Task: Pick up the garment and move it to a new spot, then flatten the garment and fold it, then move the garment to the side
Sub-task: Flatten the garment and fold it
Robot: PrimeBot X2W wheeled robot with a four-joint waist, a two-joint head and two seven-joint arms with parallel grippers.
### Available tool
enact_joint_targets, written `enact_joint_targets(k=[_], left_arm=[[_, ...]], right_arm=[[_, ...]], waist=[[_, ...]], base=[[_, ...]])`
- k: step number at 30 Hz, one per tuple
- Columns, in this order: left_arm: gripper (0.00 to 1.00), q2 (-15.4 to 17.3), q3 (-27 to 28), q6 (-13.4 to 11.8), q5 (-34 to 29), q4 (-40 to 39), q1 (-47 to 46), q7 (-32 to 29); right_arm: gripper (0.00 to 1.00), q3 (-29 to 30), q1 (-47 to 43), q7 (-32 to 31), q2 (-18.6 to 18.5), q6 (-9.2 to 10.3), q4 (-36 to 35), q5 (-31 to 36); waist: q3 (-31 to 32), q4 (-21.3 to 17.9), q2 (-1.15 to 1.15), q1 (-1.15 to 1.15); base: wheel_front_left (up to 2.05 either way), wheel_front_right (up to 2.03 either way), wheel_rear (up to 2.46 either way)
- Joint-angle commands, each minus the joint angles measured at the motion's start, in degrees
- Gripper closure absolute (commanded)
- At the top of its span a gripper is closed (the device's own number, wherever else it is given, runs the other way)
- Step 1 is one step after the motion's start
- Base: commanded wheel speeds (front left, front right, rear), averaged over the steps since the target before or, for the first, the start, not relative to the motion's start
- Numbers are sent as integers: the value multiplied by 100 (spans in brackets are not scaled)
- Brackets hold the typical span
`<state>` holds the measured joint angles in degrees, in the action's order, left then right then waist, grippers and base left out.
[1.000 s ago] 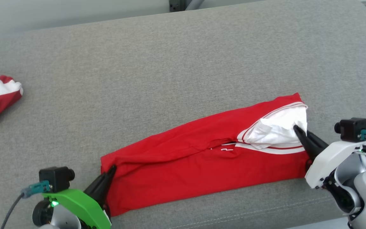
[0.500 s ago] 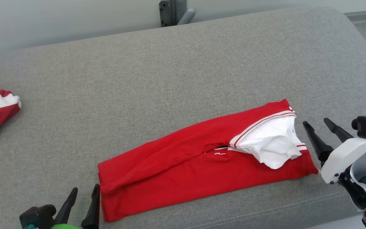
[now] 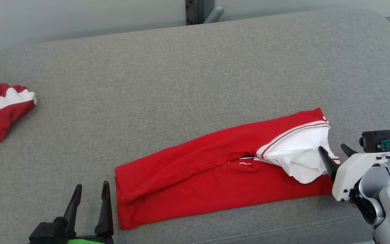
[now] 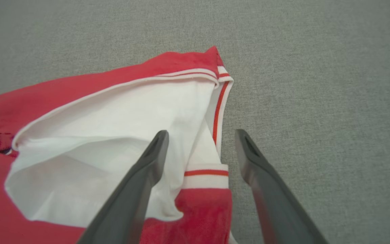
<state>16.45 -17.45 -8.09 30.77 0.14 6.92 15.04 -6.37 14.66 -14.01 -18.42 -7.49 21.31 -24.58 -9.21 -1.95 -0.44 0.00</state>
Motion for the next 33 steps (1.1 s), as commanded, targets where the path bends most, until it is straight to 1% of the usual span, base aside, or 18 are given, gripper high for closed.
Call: enact_joint_targets(k=[1, 6, 9, 14, 15, 16, 17, 18, 20, 21, 24, 28, 33], left_arm=[[0, -81, 97, 99, -155, 34, 59, 15], [0, -428, 493, 478, -478, 213, 7, 16], [0, -593, 670, 680, -633, 311, -55, 15], [0, -858, 963, 948, -875, 420, 19, 16], [0, -901, 1018, 1002, -919, 441, 27, 16], [0, -941, 1069, 1050, -963, 468, 37, 15], [0, -980, 1113, 1093, -1000, 491, 44, 16], [0, -980, 1113, 1093, -1000, 491, 44, 16], [0, -1045, 1203, 1176, -1079, 528, 65, 16], [0, -1078, 1251, 1203, -1116, 546, 81, 16], [0, -1149, 1354, 1281, -1189, 585, 116, 17], [0, -1211, 1461, 1361, -1277, 645, 116, 17], [0, -1255, 1533, 1446, -1384, 727, 159, 16]], right_arm=[[0, 34, 105, 37, 33, 0, 139, 62], [0, 119, 381, 49, 137, 0, 788, 196], [0, 200, 511, 51, 175, 1, 1122, 167], [0, 170, 549, -132, 297, 1, 1560, -159], [10, 143, 547, -178, 319, 1, 1620, -263], [67, 94, 544, -184, 333, -1, 1632, -352], [100, 33, 541, -179, 359, -3, 1617, -498], [100, 33, 541, -179, 359, -3, 1617, -498], [100, -113, 506, -229, 406, -19, 1532, -816], [100, -136, 497, -181, 337, -17, 1484, -942], [100, -183, 499, -107, 102, -5, 1392, -1272], [100, -62, 573, -141, -257, 5, 1338, -1634], [100, 244, 637, -178, -844, 4, 1452, -1718]], waist=[[-107, 92, 44, 0], [-239, 205, 44, 0], [-287, 282, 44, 0], [-310, 363, 44, 0], [-305, 375, 44, 0], [-296, 383, 44, 0], [-284, 389, 44, 0], [-284, 389, 44, 0], [-243, 386, 44, 0], [-222, 380, 44, 0], [-144, 345, 44, 0], [-82, 312, 44, 0], [22, 332, 44, 0]], base=[[0, 0, 0], [0, 0, 0], [0, 0, 0], [0, 0, 0], [0, 0, 0], [0, 0, 0], [0, 0, 0], [0, 0, 0], [0, 0, 0], [0, 0, 0], [0, 0, 0], [0, 0, 0], [0, 0, 0]])
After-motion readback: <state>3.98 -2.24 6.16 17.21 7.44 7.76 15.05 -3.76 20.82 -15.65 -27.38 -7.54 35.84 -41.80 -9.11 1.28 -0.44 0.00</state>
